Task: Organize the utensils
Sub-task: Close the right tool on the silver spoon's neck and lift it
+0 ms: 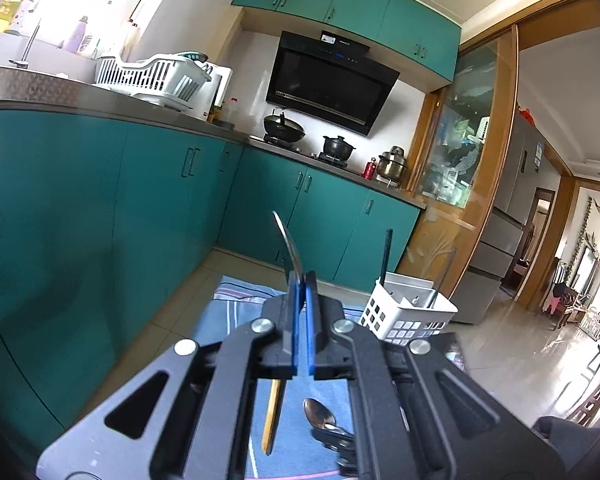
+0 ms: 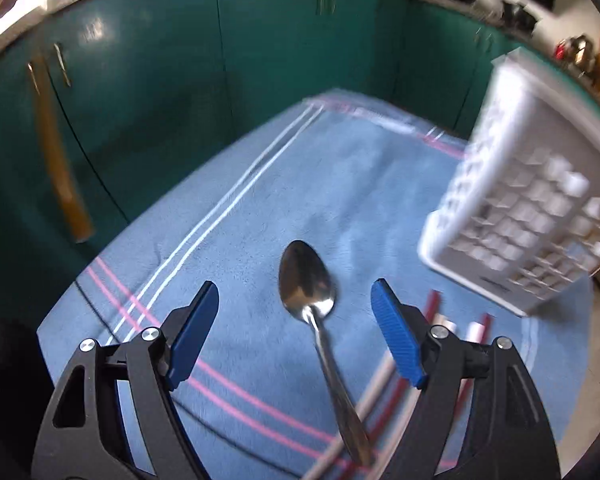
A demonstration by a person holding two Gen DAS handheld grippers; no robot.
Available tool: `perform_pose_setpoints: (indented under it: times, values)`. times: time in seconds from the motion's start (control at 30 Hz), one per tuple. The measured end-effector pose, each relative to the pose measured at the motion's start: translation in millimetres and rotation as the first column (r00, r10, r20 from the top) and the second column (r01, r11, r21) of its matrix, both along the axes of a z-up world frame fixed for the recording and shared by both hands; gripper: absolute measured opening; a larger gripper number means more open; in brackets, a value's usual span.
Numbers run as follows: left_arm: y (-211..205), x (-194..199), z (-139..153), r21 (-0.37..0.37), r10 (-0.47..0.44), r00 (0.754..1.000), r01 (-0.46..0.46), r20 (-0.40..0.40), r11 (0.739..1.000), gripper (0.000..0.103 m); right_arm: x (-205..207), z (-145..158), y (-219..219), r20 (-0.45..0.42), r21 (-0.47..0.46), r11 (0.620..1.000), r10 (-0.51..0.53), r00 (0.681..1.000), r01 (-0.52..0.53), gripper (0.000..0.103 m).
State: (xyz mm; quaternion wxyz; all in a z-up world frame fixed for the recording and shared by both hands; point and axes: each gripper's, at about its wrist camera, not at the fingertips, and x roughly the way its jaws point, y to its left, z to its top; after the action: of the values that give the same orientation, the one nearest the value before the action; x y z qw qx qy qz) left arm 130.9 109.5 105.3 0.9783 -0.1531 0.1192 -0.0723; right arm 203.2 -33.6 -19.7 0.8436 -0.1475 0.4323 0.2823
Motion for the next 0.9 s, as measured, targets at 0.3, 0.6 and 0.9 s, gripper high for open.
perform_pose_setpoints:
  times: [0.3,0.6,0.9]
  values:
    - [3.5,3.8,-0.7,-0.009,0.002,1.0,-0.002,-0.007,1.0,0.002,34.9,-28.7,13.3,-0.143,-0.012,1.0,-0.028,0.989,0.027,0.038]
    - [-0.8,3.7,-1.6,-0.001,-0.001,1.0,0.001,-0.009,1.0,0.002,3.5,21.4,-7.1,-0.023,0.05,0.997,-0.049,0.999,0.05,0.037]
    - [-9.5,5.3,-0.4,0.002,-0.019,1.0,0.019,-0.008,1.0,0.003,-35.0,159.4,-77.2,0.205,0.239,0.964,-0.164,0.965,0.113,0.033]
